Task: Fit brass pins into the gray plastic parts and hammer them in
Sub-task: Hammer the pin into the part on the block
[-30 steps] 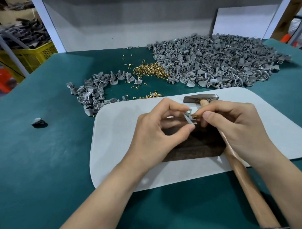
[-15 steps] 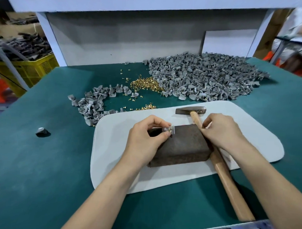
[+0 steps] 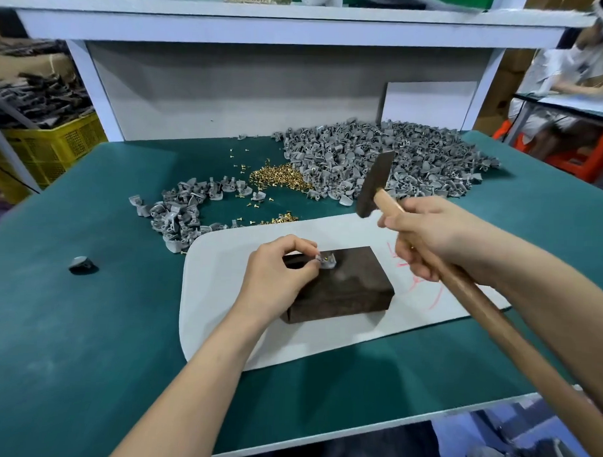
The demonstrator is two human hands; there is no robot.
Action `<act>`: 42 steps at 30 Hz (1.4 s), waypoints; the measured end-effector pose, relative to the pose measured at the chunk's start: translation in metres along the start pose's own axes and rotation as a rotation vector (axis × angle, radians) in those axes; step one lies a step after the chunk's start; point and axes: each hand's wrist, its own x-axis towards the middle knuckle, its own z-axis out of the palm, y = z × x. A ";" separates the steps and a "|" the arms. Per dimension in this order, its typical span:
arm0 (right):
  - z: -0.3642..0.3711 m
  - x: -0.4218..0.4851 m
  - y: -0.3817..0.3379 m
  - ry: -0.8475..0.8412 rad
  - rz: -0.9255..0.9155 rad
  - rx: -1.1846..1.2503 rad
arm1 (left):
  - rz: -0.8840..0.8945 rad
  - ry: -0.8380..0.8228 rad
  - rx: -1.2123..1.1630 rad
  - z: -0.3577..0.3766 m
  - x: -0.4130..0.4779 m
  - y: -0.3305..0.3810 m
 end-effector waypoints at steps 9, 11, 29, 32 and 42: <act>0.031 -0.039 -0.016 0.027 -0.109 -0.543 | -0.029 -0.021 0.021 0.000 0.002 0.000; 0.033 -0.041 -0.018 0.040 -0.124 -0.603 | -0.025 -0.032 0.027 0.000 0.002 -0.001; 0.033 -0.043 -0.023 0.186 -0.279 -0.657 | -0.046 -0.061 -0.059 -0.006 0.003 -0.002; 0.045 -0.039 -0.015 0.136 -0.207 -0.734 | -0.037 -0.055 -0.070 -0.005 0.003 -0.002; 0.049 -0.035 -0.013 0.096 -0.170 -0.723 | -0.026 -0.054 -0.065 -0.006 0.003 -0.001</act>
